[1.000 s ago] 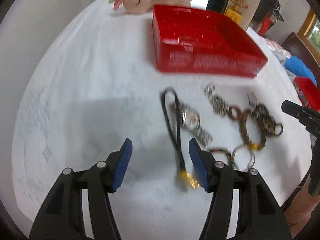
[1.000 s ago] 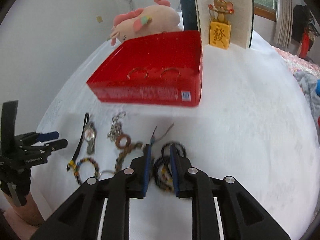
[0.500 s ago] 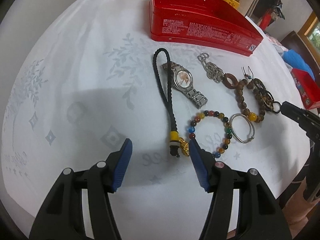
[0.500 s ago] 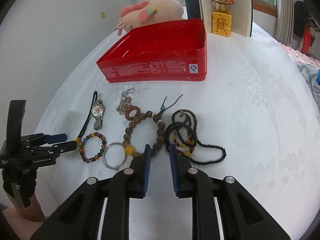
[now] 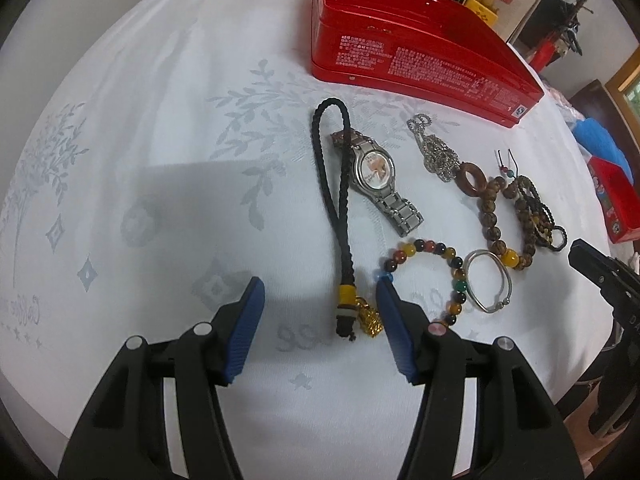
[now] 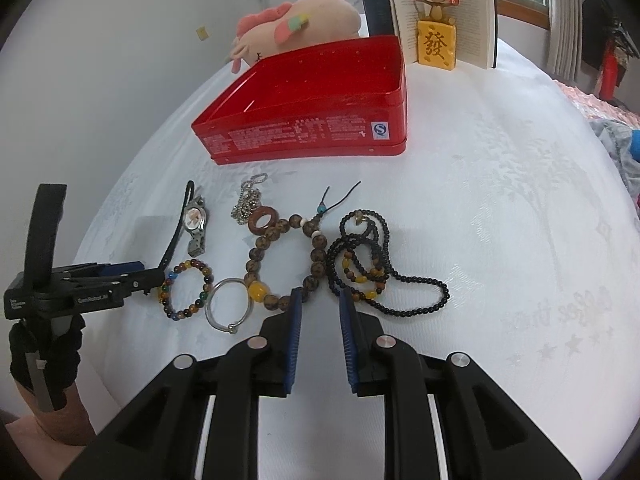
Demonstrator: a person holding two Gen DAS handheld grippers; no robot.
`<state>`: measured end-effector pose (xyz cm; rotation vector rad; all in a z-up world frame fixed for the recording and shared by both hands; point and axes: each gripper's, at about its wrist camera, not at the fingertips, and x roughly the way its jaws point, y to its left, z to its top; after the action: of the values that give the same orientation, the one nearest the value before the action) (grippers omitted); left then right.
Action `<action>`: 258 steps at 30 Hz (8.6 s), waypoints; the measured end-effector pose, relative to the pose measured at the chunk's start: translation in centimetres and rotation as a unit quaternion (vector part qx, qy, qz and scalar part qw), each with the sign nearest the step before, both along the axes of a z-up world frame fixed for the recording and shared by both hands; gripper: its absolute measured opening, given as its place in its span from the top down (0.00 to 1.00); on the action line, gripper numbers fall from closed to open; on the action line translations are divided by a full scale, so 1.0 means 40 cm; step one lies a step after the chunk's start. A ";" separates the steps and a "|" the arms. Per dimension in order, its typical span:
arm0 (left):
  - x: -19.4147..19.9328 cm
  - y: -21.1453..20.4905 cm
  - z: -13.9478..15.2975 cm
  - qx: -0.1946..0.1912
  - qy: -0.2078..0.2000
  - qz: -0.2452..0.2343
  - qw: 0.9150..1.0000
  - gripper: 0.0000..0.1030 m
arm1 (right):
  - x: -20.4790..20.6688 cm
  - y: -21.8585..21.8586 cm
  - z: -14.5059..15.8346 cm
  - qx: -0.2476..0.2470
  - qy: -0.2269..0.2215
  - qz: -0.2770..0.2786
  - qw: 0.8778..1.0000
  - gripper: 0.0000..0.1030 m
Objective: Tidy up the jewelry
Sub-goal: 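Move the left tool to the black cord keychain while the right tool approaches the black bead necklace, then grasp the cord keychain with the left tool while the right tool grasps the black bead necklace, then lift both items into the red tin and open both tools, then withdraw both tools from the tin back toward the remaining jewelry, then grasp the silver watch with the left tool while the right tool grasps the wooden bead bracelet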
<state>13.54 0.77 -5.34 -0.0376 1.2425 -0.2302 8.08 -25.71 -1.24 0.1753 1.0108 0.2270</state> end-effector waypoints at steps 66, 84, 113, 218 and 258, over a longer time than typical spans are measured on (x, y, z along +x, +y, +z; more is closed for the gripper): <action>0.001 0.039 0.018 -0.042 -0.013 -0.008 0.999 0.91 | 0.153 0.005 -0.088 -0.060 0.074 0.082 0.992 0.31; 0.016 0.032 0.006 -0.043 -0.008 -0.014 0.999 0.91 | 0.139 0.028 -0.093 -0.112 0.048 0.121 0.985 0.32; -0.041 0.044 0.134 -0.080 -0.071 -0.023 0.994 0.91 | 0.066 -0.066 0.051 0.038 -0.007 0.091 0.995 0.89; 0.136 0.016 0.058 -0.010 -0.073 0.029 0.997 0.50 | 0.225 -0.012 -0.028 -0.010 0.000 -0.021 1.000 0.74; 0.151 -0.093 -0.003 -0.027 -0.017 0.031 0.999 0.71 | 0.152 0.002 -0.067 0.002 0.013 -0.021 1.000 0.73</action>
<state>19.59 -2.96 -5.47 -0.1188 1.1996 -0.2089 14.17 -25.64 -3.93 0.2039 1.0318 0.1883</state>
